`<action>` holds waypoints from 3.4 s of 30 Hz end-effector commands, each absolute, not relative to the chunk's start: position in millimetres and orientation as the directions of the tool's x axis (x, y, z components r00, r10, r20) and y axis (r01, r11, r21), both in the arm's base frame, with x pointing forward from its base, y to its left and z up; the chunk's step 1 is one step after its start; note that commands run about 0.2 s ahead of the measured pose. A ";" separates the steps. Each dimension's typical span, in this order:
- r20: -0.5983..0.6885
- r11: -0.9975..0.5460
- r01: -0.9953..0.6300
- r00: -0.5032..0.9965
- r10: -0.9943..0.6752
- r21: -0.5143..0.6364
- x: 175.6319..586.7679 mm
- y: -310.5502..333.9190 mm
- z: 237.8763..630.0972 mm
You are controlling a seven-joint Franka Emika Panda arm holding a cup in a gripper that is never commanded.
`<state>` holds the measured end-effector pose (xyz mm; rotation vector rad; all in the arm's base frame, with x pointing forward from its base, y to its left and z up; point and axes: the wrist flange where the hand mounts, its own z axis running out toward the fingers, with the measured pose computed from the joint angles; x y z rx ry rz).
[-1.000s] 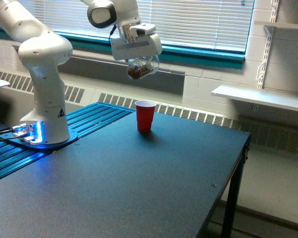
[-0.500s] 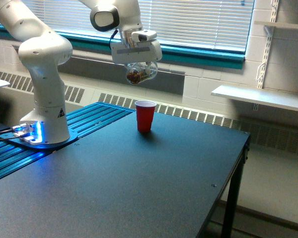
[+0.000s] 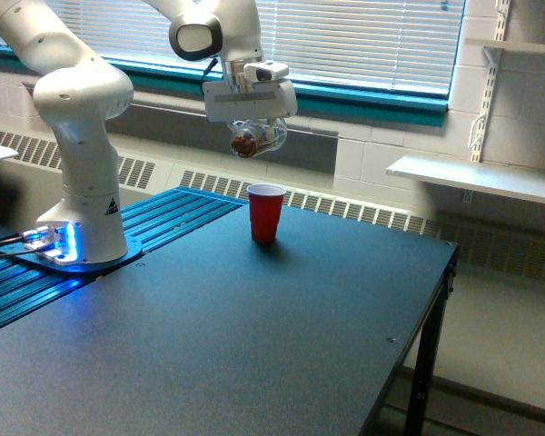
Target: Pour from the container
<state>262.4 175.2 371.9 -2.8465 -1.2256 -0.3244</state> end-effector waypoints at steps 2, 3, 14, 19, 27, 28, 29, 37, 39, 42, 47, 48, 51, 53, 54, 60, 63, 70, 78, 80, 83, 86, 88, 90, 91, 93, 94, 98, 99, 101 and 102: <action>0.155 -0.679 0.731 0.665 0.731 0.065 260.1 171.1 359.7; 0.152 -0.679 0.731 0.665 0.731 0.066 260.0 171.3 359.1; 0.120 -0.659 0.748 0.650 0.751 0.075 260.8 178.3 355.7; 0.107 -0.650 0.756 0.642 0.760 0.080 261.5 182.9 353.9; 0.095 -0.640 0.763 0.633 0.768 0.092 264.4 191.0 353.4; 0.094 -0.638 0.765 0.631 0.770 0.094 264.8 192.2 353.8; 0.093 -0.637 0.765 0.630 0.771 0.094 265.1 193.0 353.7; 0.079 -0.628 0.771 0.623 0.778 0.105 267.7 197.7 352.1; 0.074 -0.626 0.773 0.622 0.780 0.106 268.0 198.4 351.1; 0.065 -0.622 0.776 0.618 0.783 0.107 268.1 199.4 349.5; 0.049 -0.610 0.784 0.609 0.792 0.113 268.5 201.0 348.1; 0.045 -0.607 0.787 0.606 0.794 0.114 268.8 201.4 348.1; 0.041 -0.605 0.788 0.605 0.795 0.117 268.9 202.9 347.6; 0.039 -0.602 0.789 0.602 0.797 0.120 269.2 203.5 347.6; 0.037 -0.601 0.790 0.602 0.798 0.122 269.3 203.8 347.8; 0.026 -0.595 0.793 0.597 0.802 0.133 270.1 204.8 349.0; 0.022 -0.593 0.793 0.596 0.803 0.138 270.6 205.0 349.7; 0.014 -0.587 0.797 0.591 0.806 0.142 270.8 206.3 350.3; -0.001 -0.573 0.806 0.580 0.815 0.149 270.6 209.8 350.9; -0.005 -0.568 0.809 0.576 0.818 0.153 270.7 210.9 351.1; -0.013 -0.560 0.814 0.568 0.823 0.157 270.7 212.9 351.3; -0.022 -0.549 0.821 0.559 0.829 0.159 271.4 214.9 351.8; -0.024 -0.545 0.823 0.556 0.831 0.161 271.5 216.2 351.7; -0.028 -0.541 0.825 0.552 0.833 0.162 271.6 217.3 351.4; -0.029 -0.540 0.826 0.552 0.834 0.163 271.8 217.6 351.3; -0.033 -0.539 0.826 0.550 0.834 0.164 272.4 217.5 350.8; -0.035 -0.537 0.827 0.549 0.835 0.166 272.6 217.6 350.6; -0.046 -0.530 0.831 0.544 0.838 0.168 272.7 217.8 349.4; -0.049 -0.529 0.832 0.543 0.838 0.169 272.7 218.0 349.3; -0.055 -0.525 0.834 0.540 0.840 0.171 272.7 218.6 349.1; -0.058 -0.524 0.834 0.539 0.840 0.172 272.7 218.8 348.9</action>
